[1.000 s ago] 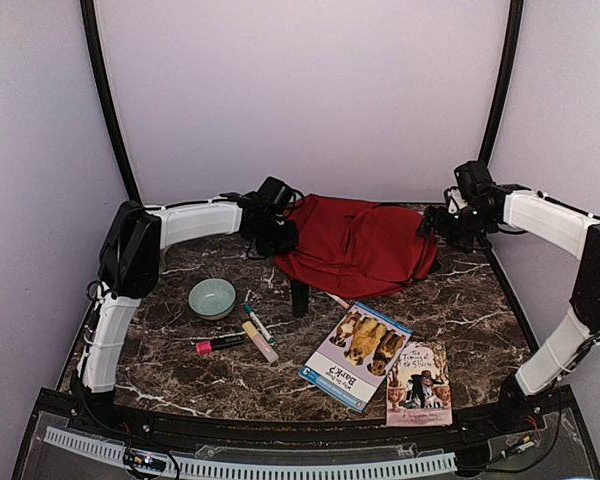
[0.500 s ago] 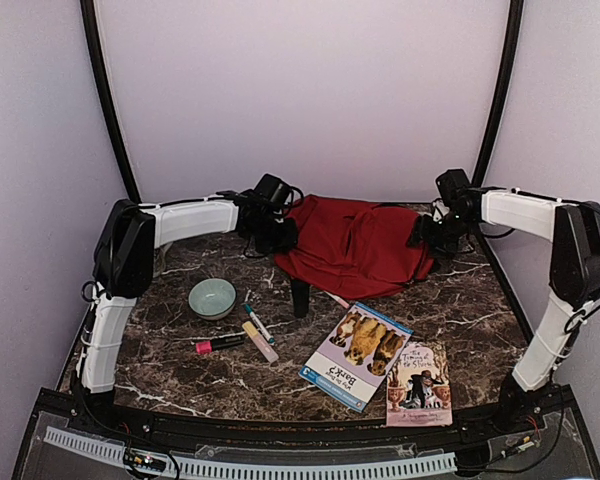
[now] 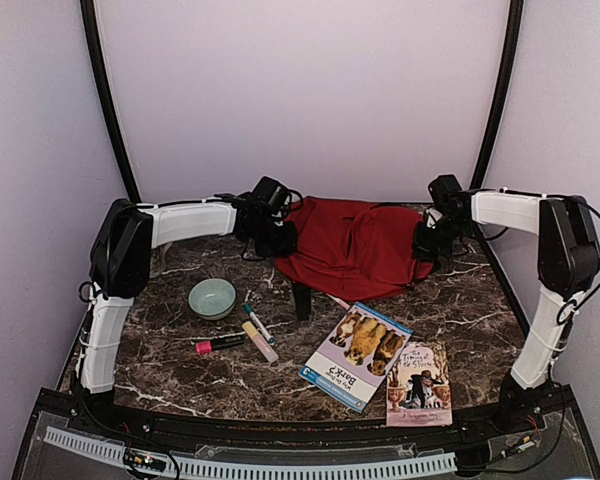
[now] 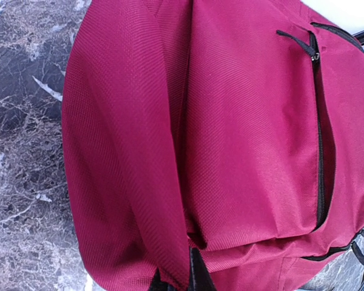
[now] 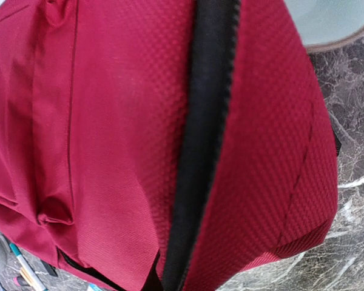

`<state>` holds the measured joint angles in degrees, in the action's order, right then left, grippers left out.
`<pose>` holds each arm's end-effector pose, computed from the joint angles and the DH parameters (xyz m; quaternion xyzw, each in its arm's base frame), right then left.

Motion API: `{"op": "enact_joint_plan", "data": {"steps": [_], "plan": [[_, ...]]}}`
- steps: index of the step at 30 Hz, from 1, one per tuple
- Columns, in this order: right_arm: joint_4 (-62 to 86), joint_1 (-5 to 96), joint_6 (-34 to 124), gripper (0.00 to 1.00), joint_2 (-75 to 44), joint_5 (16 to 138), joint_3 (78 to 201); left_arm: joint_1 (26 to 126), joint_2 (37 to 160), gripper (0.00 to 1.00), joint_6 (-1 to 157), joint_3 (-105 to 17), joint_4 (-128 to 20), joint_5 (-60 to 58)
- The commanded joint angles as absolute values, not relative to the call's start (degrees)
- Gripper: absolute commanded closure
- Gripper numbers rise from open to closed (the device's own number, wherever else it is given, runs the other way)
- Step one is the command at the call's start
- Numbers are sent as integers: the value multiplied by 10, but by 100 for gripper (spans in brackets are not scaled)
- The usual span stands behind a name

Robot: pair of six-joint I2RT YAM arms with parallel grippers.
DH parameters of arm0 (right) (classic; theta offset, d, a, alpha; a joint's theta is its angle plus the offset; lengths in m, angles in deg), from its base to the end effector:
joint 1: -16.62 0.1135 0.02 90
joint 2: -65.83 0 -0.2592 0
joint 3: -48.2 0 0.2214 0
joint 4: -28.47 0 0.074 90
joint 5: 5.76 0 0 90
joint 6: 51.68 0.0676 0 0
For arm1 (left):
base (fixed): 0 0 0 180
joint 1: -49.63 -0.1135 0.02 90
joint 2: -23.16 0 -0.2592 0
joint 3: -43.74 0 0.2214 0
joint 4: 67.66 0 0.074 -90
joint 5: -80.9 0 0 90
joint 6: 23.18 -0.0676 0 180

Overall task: Pack the student bag
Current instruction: Pick up the student bag from the center of the board, then put down the student bag at the center of the board.

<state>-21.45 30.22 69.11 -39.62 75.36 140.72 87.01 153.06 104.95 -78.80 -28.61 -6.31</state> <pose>0.3563 0.0969 0.1885 0.1269 0.9610 0.1581 0.1882 0.3980 -0.3082 0.1815 0.0030 0.9283 -0.2451 0.2796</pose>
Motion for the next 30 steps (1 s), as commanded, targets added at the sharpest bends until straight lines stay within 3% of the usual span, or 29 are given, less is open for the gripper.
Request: {"op": "enact_joint_plan", "data": {"steps": [1,13,22,30], "plan": [[-222,308,679,100,-388,720,1458,873,1476,100,1037,-803,-270,-60],[-252,375,727,100,-361,663,1586,824,1443,100,992,-969,-104,-154],[-148,428,831,100,-348,594,1477,768,1392,100,977,-898,-51,-158],[-95,469,875,100,-376,546,1412,767,1397,100,970,-750,-58,-136]]}}
